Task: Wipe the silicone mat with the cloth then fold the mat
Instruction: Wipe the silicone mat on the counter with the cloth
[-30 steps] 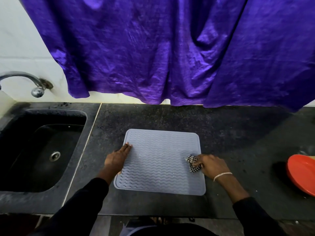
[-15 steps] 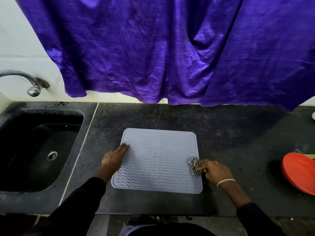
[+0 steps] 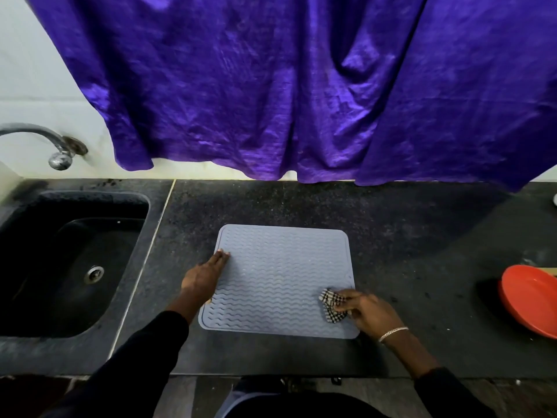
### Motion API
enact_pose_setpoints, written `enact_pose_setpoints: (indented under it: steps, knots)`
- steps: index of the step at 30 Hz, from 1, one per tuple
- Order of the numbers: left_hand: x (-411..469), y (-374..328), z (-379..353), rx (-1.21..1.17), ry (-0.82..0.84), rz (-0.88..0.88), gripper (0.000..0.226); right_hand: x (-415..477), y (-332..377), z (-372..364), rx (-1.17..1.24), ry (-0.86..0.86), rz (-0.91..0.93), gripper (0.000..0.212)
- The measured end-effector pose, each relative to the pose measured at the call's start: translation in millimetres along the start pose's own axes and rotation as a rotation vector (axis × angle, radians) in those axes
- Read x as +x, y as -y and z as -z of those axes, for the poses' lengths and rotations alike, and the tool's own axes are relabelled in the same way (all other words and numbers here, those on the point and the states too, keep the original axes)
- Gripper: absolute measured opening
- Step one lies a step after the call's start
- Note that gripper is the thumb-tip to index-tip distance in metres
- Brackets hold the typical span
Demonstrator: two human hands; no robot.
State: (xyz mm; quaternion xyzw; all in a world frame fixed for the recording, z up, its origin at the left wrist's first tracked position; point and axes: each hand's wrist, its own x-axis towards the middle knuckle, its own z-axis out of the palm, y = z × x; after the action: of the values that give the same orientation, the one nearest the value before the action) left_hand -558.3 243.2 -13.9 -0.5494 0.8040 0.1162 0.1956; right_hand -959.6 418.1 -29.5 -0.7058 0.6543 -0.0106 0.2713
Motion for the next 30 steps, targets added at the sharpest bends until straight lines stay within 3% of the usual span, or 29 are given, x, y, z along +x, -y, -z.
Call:
enact_pose_setpoints:
  steps: [7, 10, 13, 19, 27, 30]
  knots:
    - [0, 1, 1, 0.002, 0.025, 0.013, 0.091, 6, 4, 27, -0.152, 0.008, -0.167, 0.039]
    - [-1, 2, 1, -0.002, 0.026, 0.010, 0.088, 21, 24, 28, -0.076, 0.033, -0.071, 0.046]
    - [-1, 3, 2, -0.010, 0.019, -0.008, 0.099, 33, 46, 16, -0.019, 0.018, 0.051, 0.051]
    - [-2, 8, 2, -0.031, 0.046, -0.024, 0.108, 23, 34, -5, 0.114, 0.043, 0.141, 0.042]
    - [-2, 18, 1, -0.043, 0.094, -0.070, 0.100, 9, 23, 22, -0.081, 0.075, -0.102, 0.049]
    - [-1, 20, 2, -0.035, 0.109, -0.080, 0.102, 22, 53, 26, -0.064, 0.063, -0.083, 0.054]
